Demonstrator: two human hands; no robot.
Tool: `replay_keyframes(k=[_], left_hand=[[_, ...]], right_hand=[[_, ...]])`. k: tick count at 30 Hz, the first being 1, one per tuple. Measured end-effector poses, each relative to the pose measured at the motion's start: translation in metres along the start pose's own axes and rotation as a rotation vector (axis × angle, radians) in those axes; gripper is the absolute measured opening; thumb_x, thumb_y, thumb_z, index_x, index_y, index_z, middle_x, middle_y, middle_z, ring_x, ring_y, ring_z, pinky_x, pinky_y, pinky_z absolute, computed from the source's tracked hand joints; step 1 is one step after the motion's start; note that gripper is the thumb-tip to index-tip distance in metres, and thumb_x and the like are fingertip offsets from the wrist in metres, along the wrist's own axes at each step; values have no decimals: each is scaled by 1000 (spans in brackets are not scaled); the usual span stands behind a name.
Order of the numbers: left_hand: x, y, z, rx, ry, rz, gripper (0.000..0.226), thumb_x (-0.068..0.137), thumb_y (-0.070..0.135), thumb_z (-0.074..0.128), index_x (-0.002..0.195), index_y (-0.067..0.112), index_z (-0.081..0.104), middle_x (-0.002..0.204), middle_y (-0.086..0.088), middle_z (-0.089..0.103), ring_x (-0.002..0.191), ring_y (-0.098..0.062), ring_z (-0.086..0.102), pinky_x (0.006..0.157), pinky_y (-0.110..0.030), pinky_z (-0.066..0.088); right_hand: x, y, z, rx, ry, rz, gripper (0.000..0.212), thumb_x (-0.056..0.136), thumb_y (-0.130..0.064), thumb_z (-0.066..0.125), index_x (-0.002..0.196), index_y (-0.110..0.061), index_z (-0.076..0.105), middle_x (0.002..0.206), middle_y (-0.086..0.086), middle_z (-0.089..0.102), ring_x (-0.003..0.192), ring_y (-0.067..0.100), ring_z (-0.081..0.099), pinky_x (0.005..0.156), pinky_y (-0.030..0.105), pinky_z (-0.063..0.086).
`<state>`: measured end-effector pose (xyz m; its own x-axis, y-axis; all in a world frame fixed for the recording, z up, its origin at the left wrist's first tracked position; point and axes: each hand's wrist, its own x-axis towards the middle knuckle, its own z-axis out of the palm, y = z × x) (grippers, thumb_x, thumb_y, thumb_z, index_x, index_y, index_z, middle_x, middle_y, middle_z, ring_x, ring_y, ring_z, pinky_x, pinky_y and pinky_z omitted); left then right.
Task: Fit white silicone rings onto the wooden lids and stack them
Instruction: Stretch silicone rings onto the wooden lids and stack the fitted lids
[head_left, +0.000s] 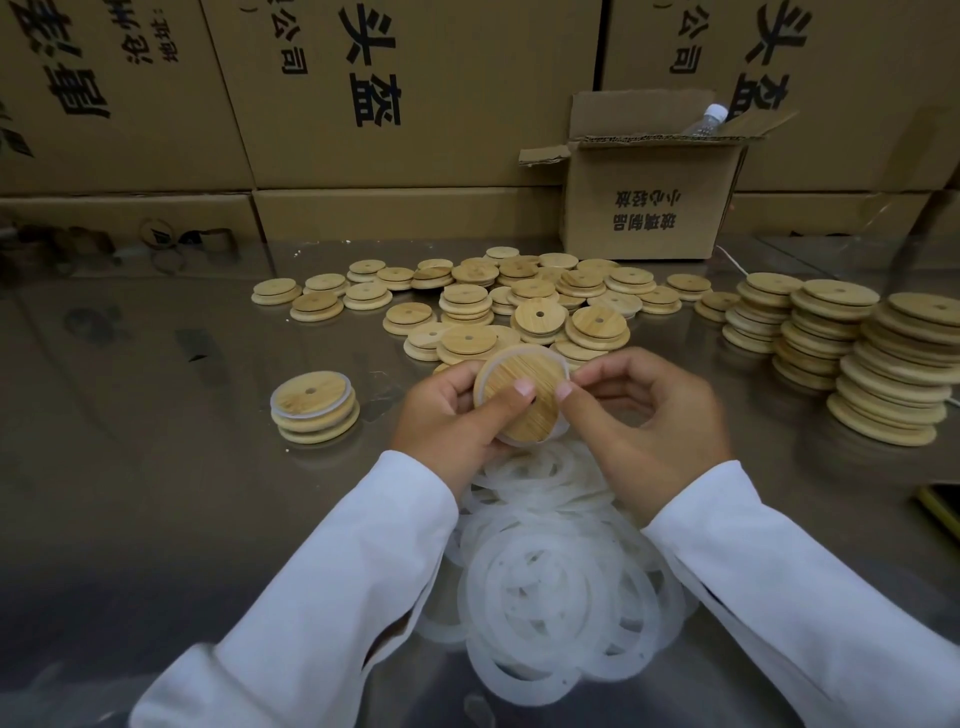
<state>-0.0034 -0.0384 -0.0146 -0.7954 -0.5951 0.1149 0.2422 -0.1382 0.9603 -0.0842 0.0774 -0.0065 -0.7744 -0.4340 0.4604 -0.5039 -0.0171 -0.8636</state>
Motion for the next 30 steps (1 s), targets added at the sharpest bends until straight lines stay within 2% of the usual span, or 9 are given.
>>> replay_keyframes(k=[4, 7, 9, 14, 23, 30], left_hand=[[1, -1, -1, 17, 8, 5, 16, 75, 12, 66, 90, 11, 68, 89, -13, 72, 85, -26, 69, 76, -37, 57], [2, -1, -2, 15, 11, 13, 15, 74, 12, 65, 89, 11, 68, 87, -12, 72, 85, -26, 69, 78, -39, 57], [2, -1, -2, -2, 9, 19, 18, 71, 14, 66, 89, 11, 67, 85, -10, 73, 83, -24, 69, 77, -38, 58], [2, 0, -1, 6, 38, 39, 12, 79, 9, 62, 90, 10, 67, 86, -10, 72, 83, -25, 68, 78, -39, 57], [1, 3, -2, -41, 47, 76, 11, 83, 4, 59, 90, 8, 66, 77, -4, 72, 72, -15, 69, 61, -25, 56], [0, 4, 0, -44, 8, 69, 17, 83, 7, 59, 98, 6, 65, 88, -10, 71, 80, -20, 69, 67, -28, 57]], right_hand=[[0, 1, -1, -58, 3, -23, 11, 75, -21, 69, 66, -24, 63, 66, -12, 67, 67, 0, 63, 68, 17, 51], [3, 2, -2, -30, -30, 35, 15, 78, -18, 69, 65, -21, 61, 70, -6, 68, 72, 10, 66, 70, 25, 52], [5, 1, -4, 29, -64, 83, 16, 78, -16, 69, 64, -19, 62, 68, -2, 69, 69, 14, 66, 66, 23, 50], [9, -2, -8, 150, -135, 133, 14, 79, -7, 68, 66, -10, 63, 52, -1, 64, 47, 8, 60, 52, 13, 47], [9, -5, -6, 53, -199, 102, 19, 83, -7, 64, 65, -16, 61, 59, -1, 60, 44, 2, 56, 51, 9, 43], [6, -10, -7, 124, -163, 144, 14, 82, -7, 64, 69, -10, 61, 57, 1, 61, 39, 2, 53, 46, 10, 43]])
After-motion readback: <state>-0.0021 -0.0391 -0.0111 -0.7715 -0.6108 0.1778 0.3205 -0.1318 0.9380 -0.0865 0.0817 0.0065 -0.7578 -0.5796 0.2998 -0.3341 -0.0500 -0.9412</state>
